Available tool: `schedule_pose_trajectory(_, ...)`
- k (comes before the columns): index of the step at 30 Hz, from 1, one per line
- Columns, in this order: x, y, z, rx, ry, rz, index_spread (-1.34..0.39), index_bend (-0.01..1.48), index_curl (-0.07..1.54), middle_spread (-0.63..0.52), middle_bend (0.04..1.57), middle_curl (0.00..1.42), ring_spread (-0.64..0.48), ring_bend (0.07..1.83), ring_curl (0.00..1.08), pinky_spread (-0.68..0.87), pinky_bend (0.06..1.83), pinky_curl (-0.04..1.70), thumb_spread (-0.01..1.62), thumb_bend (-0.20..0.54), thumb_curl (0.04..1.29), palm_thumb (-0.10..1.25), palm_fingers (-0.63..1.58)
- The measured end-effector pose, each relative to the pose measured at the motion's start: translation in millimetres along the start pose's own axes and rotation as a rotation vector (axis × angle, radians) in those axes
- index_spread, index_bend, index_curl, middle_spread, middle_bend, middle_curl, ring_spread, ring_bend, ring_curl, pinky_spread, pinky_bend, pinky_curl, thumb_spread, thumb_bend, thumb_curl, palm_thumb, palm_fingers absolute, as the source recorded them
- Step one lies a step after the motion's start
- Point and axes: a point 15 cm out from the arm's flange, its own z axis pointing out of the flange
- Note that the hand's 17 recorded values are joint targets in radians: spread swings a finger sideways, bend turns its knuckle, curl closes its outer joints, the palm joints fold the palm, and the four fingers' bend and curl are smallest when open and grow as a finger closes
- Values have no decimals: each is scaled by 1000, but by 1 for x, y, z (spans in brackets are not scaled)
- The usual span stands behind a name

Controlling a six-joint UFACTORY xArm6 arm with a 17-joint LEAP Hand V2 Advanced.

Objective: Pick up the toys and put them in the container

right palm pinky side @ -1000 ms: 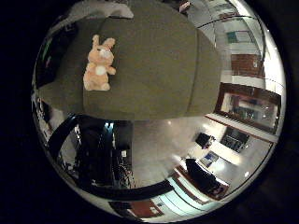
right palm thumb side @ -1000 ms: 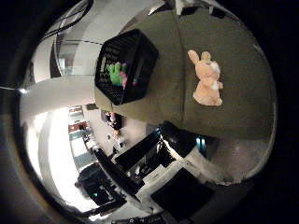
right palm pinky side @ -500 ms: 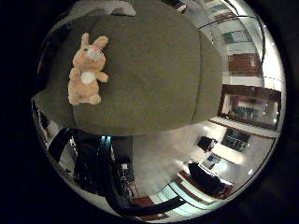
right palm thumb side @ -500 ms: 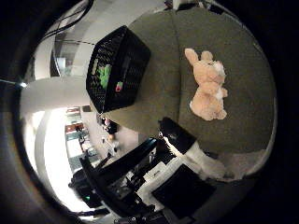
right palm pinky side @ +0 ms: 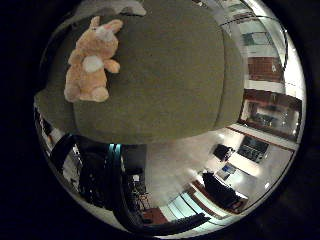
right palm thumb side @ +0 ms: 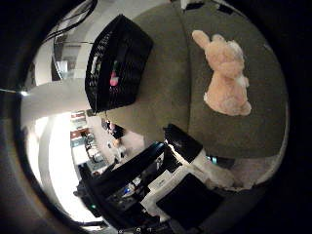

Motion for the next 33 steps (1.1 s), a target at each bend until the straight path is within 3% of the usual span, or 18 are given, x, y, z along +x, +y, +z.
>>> schedule_pose_trajectory(6, -11, 8, 24, -33, -11, -11, -300, 172, 314, 90, 199, 343, 201, 427, 219, 439, 789, -4, 1104, -22, 330, 566, 230)
schedule_pose_trajectory(11, -11, -19, 45, -14, -1, -32, -297, 174, 315, 95, 197, 341, 202, 430, 220, 441, 783, -5, 1103, -23, 328, 559, 224)
schedule_pose_trajectory(18, -15, -26, 79, -42, -11, -40, -292, 176, 318, 92, 200, 340, 207, 425, 218, 458, 771, -5, 1100, -21, 330, 565, 236)
schedule_pose_trajectory(23, -16, -32, 83, -38, -8, -49, -297, 165, 305, 47, 221, 345, 149, 503, 227, 440, 824, -4, 1096, -20, 333, 581, 385)
schedule_pose_trajectory(26, -17, -34, 82, -35, -7, -58, -327, 186, 310, -99, 428, 413, -67, 644, 256, 275, 853, -21, 1086, -16, 340, 623, 713)
schedule_pose_trajectory(28, -14, -41, 77, -12, 2, -63, -378, 223, 332, -177, 547, 463, -183, 756, 283, 31, 951, -1, 1085, -9, 347, 662, 1081)
schedule_pose_trajectory(30, -8, -53, 69, 36, 23, -65, -420, 381, 438, -228, 736, 555, -245, 893, 372, -216, 1107, 88, 1074, -10, 362, 718, 1339)
schedule_pose_trajectory(33, 11, -75, 47, 146, 71, -75, -397, 730, 610, -222, 966, 649, -247, 1106, 474, -278, 1289, 213, 1042, -6, 398, 829, 1393)
